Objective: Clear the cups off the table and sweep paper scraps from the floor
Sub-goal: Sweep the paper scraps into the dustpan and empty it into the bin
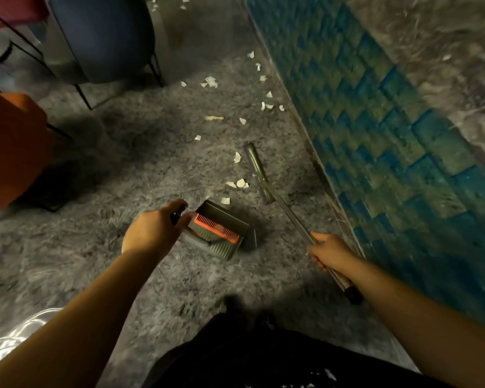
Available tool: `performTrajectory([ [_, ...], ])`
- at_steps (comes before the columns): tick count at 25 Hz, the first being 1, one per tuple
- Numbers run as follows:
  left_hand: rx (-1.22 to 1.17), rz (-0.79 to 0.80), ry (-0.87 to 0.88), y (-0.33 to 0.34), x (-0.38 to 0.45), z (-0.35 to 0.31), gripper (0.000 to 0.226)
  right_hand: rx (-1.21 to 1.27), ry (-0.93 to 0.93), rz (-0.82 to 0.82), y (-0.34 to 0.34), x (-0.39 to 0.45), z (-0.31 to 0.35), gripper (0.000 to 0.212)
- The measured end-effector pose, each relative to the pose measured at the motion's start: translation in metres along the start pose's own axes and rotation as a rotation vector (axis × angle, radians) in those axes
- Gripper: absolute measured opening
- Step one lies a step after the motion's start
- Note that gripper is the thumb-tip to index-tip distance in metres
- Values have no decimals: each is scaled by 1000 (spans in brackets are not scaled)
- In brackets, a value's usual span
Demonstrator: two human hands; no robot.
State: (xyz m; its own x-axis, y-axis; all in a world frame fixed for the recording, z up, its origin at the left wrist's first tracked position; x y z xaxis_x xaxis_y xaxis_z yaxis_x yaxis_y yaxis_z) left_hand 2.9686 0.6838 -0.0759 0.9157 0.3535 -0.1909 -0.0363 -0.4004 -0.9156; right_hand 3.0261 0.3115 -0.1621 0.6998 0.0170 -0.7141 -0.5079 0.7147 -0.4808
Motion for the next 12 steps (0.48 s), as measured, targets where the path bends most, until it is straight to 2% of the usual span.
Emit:
performTrajectory([
  [6,0,110,30,-1,90,4,42,-84,-34,-19,-12,58,53,56],
  [12,34,131,50,-1,150,3,43,-212,-100,-30,-23,109,94,58],
])
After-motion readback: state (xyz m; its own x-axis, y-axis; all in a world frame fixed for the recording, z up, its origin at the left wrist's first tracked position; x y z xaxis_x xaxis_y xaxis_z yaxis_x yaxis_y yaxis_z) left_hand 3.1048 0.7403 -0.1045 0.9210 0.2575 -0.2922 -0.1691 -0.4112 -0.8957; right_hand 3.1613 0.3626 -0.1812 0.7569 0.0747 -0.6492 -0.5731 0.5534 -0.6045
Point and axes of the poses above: each hand's wrist, its own x-axis towards the middle knuckle, its own y-axis out of the palm, z = x × y, the point moved 3 cm from there along x, towards the middle knuckle
